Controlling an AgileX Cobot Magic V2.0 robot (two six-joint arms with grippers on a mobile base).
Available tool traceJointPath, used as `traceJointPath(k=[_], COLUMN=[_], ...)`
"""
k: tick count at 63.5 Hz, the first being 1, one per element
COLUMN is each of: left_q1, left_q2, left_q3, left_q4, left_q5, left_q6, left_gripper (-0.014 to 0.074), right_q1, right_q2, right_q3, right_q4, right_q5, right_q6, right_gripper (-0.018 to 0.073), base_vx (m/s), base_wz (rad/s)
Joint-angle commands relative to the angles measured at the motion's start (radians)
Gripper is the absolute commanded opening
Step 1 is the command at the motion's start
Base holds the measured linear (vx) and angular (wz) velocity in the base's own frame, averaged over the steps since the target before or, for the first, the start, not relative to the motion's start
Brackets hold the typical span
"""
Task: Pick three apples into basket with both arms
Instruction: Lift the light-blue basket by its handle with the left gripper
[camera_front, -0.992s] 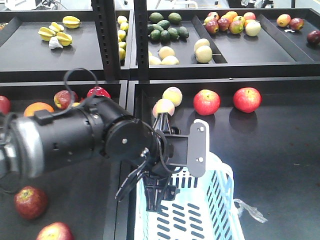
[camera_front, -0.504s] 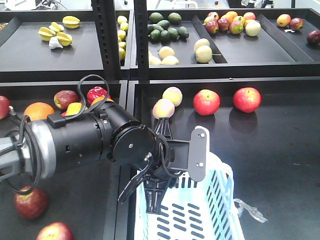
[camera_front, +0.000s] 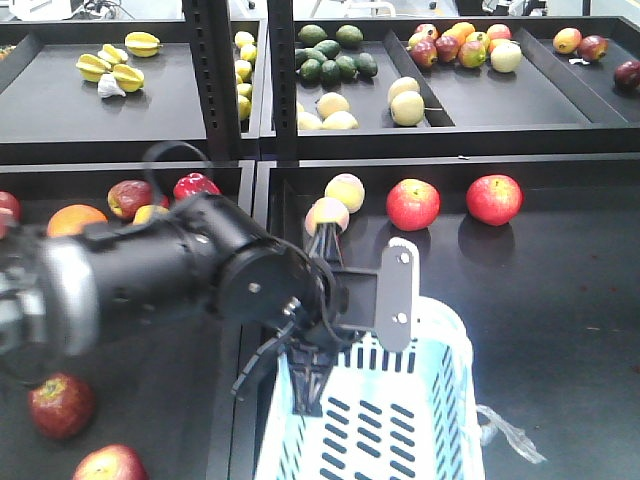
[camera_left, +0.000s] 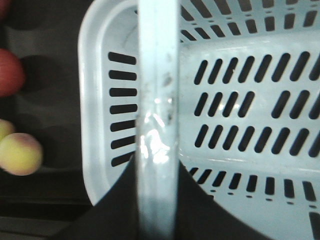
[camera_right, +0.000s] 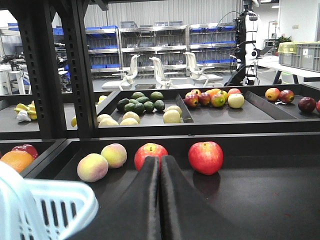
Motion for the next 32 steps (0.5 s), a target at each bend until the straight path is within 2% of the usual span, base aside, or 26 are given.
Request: traceJointPath(k=[1, 9, 26, 32], left_q1=[-0.001, -0.001, -0.001, -0.001], left_q2=[-0.126, -0.229, -0.456, -0.532], left_q3=[-0.027, -0.027, -0.027, -0.027], left_q4=[0.040, 0.109, 0.317, 0.355], left_q5=[-0.021, 0.017, 0.158, 0.195], left_q6=[0.007, 0.000, -0.150, -0.183], left_gripper=[-0.0008, -0.0008, -0.0008, -0.0008], right_q1=[-0.005, -0.005, -0.005, -0.005], right_q2=[-0.011, -0.011, -0.011, -0.011], right_q3=[0.015, 0.015, 0.015, 0.015], right_q4=[-0.005, -0.005, -0.005, -0.005], right_q5=[-0.073, -0.073, -0.073, -0.073], right_q6=[0.000, 0.000, 0.000, 0.000], right_gripper=[-0.0009, -0.0009, -0.0009, -0.0009], base_vx=[0.00, 0.00, 0.00, 0.00], base_wz=[0.00, 0.00, 0.00, 0.00])
